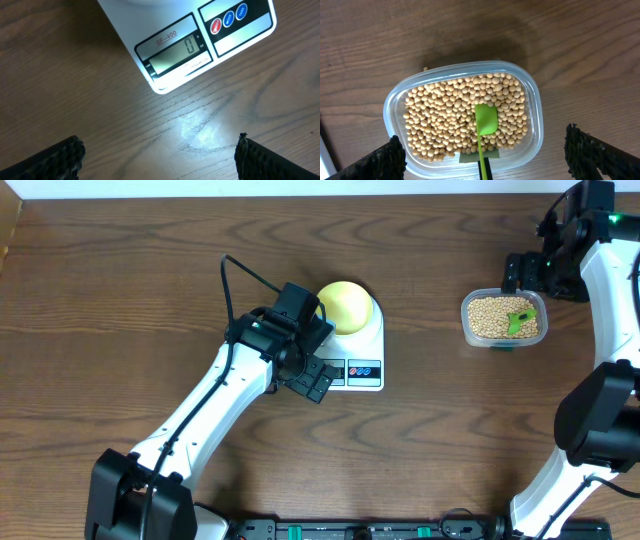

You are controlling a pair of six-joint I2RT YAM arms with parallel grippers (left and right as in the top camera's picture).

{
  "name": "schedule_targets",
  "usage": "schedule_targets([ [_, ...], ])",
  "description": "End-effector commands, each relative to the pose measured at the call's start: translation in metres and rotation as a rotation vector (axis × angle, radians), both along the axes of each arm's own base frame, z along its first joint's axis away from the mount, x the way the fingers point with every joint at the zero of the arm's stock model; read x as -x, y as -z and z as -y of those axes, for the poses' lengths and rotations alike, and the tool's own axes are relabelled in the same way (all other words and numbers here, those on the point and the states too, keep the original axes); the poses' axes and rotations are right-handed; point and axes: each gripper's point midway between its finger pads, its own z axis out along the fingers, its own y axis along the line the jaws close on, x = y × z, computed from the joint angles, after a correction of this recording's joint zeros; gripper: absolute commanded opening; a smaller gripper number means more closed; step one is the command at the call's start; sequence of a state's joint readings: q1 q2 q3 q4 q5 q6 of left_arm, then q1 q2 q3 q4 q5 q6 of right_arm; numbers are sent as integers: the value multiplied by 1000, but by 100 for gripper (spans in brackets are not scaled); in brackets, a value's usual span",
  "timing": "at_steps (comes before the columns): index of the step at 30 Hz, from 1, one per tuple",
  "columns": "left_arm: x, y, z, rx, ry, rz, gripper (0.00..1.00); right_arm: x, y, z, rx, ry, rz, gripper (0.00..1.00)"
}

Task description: Scoop item into bowl and weigh 50g on scale

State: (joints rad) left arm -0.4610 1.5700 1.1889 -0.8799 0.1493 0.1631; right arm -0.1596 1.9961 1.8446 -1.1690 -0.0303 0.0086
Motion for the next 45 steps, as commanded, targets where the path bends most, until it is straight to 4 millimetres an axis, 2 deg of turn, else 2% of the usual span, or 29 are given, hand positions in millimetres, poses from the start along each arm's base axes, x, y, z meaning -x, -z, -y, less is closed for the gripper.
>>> schedule_targets([
  [1, 4, 6, -7, -42, 7, -14, 98, 0, -1, 3, -4, 5, 2, 99],
  [6, 11, 7, -7, -39, -96, -57, 98, 0, -1, 3, -4, 5, 2, 99],
  [10, 11, 7, 4, -18, -132, -45, 98, 0, -1, 3, -4, 5, 2, 99],
  [14, 9, 18, 16, -12, -125, 3, 98, 0, -1, 3, -4, 5, 3, 99],
  [18, 7, 34, 2, -91, -288, 52, 98, 0, -1, 3, -4, 5, 2, 99],
  [27, 15, 60, -3, -91, -292, 51, 98, 0, -1, 3, -4, 5, 2, 99],
  [31, 18, 72, -3, -100, -164, 73, 98, 0, -1, 3, -4, 5, 2, 99],
  [36, 18, 73, -3, -141, 43, 97, 98, 0, -1, 3, -4, 5, 2, 99],
  [45, 28, 73, 18, -30, 108, 49, 98, 0, -1, 3, -4, 5, 2, 99],
])
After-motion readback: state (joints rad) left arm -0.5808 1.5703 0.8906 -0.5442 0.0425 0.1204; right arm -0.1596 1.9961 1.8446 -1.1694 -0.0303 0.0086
